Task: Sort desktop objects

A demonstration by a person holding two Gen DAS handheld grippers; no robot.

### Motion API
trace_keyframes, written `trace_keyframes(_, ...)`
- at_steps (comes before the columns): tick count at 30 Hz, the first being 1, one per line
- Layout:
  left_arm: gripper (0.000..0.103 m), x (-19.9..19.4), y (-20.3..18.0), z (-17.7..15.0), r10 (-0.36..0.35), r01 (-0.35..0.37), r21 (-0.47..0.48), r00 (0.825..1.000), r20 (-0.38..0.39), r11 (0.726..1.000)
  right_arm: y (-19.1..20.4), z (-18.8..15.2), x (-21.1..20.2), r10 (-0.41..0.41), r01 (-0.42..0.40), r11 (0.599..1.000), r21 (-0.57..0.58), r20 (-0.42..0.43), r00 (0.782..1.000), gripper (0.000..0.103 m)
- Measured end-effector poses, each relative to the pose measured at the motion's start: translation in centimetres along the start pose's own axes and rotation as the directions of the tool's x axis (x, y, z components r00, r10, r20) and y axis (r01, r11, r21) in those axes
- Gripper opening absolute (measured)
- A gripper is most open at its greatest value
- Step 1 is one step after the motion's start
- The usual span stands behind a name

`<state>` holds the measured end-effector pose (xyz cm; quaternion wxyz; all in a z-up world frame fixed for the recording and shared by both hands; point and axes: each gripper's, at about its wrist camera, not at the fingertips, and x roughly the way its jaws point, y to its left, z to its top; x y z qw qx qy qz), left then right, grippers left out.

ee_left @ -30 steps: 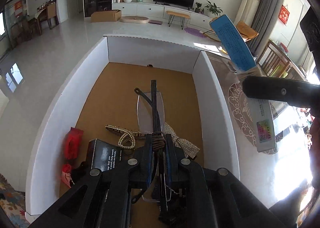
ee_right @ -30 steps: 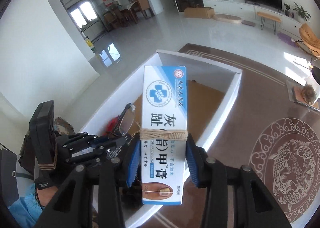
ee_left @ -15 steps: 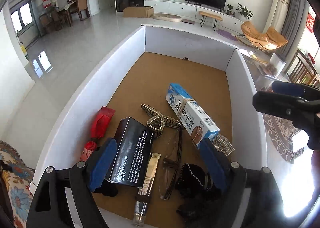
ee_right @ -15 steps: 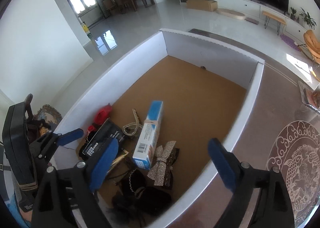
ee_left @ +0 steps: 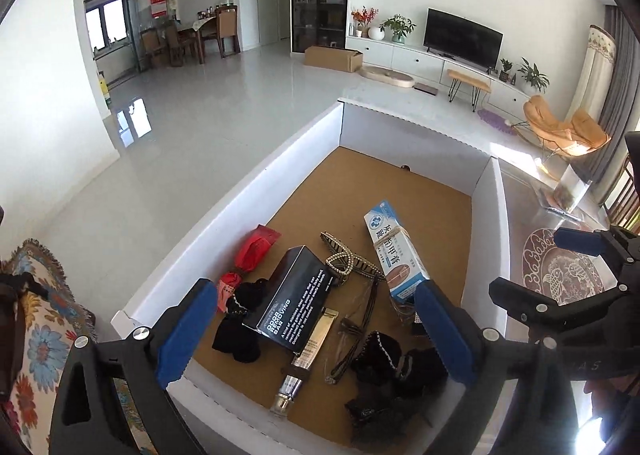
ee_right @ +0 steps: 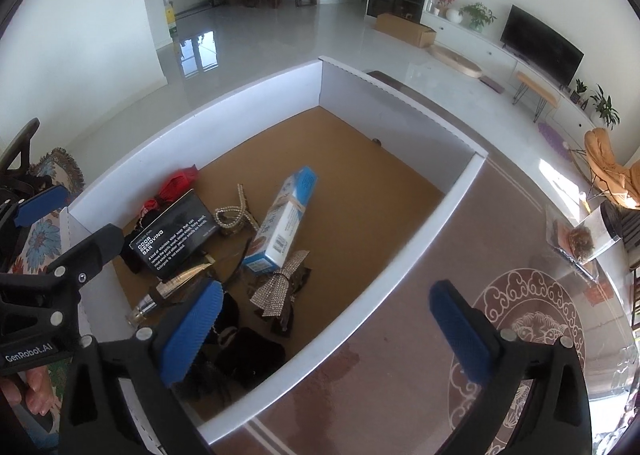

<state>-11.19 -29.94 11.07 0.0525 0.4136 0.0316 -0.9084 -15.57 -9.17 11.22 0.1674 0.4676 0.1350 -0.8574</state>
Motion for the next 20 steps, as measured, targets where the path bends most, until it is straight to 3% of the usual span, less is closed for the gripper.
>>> trace_keyframes(3, 0.100, 0.0, -0.2, -0.2, 0.043, -0.043, -0.001, 0.999, -0.010, 0.999, 0.3, -0.2, 0.7, -0.008, 0.008, 1.000, -0.008, -0.007, 1.000, 0.103)
trace_keyframes(10, 0.100, -0.4, -0.8, -0.5, 0.066, -0.066, 0.003, 0.998, 0.008, 0.998, -0.1, -0.3, 0.3, -0.021, 0.021, 1.000, -0.008, 0.002, 1.000, 0.103)
trace_keyframes(14, 0.103, -0.5, -0.7, -0.4, 0.024, -0.024, -0.016, 1.000, -0.007, 1.000, 0.0, -0.2, 0.5, -0.034, 0.034, 0.999, -0.016, 0.002, 0.999, 0.103)
trace_keyframes(17, 0.103, -1.5, -0.3, -0.8, 0.033, -0.030, -0.062, 0.999, 0.043, 0.998, 0.0, -0.1, 0.8, -0.036, 0.036, 0.999, -0.019, -0.002, 0.999, 0.103)
trace_keyframes(20, 0.103, -2.5, -0.8, -0.9, 0.071, -0.068, -0.031, 0.992, 0.108, 0.997, 0.1, 0.0, 0.9, -0.033, 0.033, 0.999, -0.019, -0.002, 0.999, 0.103)
